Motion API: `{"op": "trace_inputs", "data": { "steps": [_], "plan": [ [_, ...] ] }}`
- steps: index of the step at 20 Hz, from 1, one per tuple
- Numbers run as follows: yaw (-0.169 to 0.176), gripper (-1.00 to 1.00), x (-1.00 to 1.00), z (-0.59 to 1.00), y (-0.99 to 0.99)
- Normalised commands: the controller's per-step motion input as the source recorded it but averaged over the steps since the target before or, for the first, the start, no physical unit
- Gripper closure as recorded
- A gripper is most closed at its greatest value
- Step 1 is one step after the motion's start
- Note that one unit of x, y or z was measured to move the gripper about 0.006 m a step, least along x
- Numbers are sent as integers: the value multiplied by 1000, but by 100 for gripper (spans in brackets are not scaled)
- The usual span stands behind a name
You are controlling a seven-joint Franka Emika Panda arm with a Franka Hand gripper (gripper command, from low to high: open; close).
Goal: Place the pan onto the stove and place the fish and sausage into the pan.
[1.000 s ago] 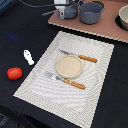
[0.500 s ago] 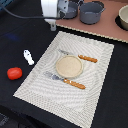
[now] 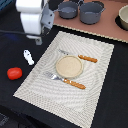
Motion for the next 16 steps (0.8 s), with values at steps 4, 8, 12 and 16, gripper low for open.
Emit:
{"op": "trace_inputs", "data": {
  "steps": [4, 8, 12, 16],
  "plan": [
    [0, -100, -64, -46, -444],
    [-192, -100, 14, -172, 7],
    [-230, -100, -61, -249, 0],
    [-222, -100, -171, -251, -6]
  ]
}}
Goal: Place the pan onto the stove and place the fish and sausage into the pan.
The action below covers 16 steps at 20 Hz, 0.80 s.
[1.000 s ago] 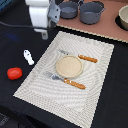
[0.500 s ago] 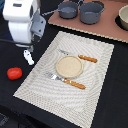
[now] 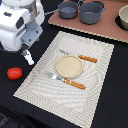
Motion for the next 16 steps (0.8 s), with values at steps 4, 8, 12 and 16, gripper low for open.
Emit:
{"op": "trace_inputs", "data": {
  "steps": [4, 8, 12, 16],
  "plan": [
    [-202, -100, -229, -286, 0],
    [-107, -100, -206, -344, 0],
    [-6, -100, -160, -484, 5],
    [0, -100, -213, -514, 32]
  ]
}}
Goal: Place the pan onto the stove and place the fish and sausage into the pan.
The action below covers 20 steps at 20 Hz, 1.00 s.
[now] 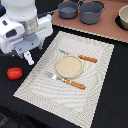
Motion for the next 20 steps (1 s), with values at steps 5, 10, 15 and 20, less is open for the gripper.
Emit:
{"op": "trace_inputs", "data": {
  "steps": [5, 10, 15, 20],
  "plan": [
    [0, -100, -454, -487, 91],
    [0, -100, -479, -453, 77],
    [0, -100, -386, -403, 29],
    [0, 100, -300, -311, 18]
  ]
}}
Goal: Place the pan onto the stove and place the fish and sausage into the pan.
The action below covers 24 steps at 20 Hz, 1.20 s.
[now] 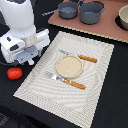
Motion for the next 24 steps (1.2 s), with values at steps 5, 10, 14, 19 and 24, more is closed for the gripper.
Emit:
{"op": "trace_inputs", "data": {
  "steps": [5, 10, 14, 19, 24],
  "plan": [
    [0, 100, -265, -303, 0],
    [0, 100, -247, -276, 0],
    [0, 100, -217, 9, -24],
    [7, 100, -11, 943, 129],
    [17, 100, 22, 1000, 582]
  ]
}}
